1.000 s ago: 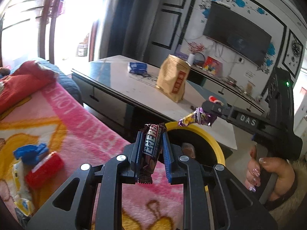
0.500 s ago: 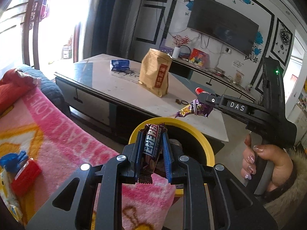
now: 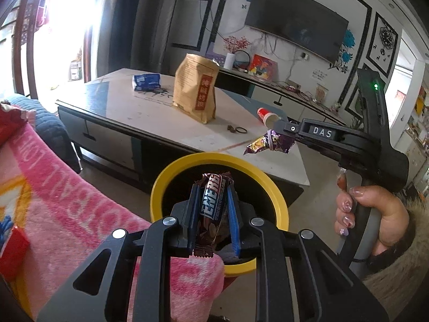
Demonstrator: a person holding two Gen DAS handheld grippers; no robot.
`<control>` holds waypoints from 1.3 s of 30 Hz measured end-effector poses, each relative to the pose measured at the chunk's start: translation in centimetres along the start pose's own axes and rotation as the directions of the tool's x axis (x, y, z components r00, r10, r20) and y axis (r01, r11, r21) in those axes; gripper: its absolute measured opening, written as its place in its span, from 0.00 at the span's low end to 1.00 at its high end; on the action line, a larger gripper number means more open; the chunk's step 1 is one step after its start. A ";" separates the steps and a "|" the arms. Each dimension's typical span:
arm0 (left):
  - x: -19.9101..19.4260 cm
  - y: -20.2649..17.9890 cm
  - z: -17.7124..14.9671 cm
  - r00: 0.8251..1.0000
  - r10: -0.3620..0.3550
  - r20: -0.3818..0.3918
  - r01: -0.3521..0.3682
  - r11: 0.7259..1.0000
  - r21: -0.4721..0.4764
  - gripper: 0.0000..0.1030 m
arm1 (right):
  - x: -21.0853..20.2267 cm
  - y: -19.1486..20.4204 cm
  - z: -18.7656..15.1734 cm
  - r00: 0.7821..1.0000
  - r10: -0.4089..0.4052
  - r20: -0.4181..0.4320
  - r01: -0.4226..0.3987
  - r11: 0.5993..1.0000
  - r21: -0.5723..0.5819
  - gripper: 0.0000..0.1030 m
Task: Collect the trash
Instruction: 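Carry the candy bar with the left tool while the right tool carries the purple wrapper to the bin, then open both tools over the bin to drop the candy bar and purple wrapper, then move both tools back over the remaining trash on the bed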
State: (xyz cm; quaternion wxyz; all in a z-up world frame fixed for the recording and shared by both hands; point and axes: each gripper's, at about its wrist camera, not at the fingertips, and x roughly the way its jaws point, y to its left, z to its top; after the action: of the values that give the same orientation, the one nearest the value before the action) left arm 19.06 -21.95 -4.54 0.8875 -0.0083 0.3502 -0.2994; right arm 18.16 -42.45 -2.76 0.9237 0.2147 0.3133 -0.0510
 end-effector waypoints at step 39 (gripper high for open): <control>2.4 2.1 -0.5 0.999 0.041 -0.023 -0.043 0.996 -0.078 0.92 | 1.3 -1.1 -1.6 0.997 -0.049 -0.060 0.050 0.999 0.017 0.57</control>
State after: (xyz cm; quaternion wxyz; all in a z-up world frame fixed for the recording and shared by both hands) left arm 21.31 -21.43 -6.87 0.8887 -0.0327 0.3714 -0.2667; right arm 18.06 -42.71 -5.11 0.9104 0.2167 0.3454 -0.0702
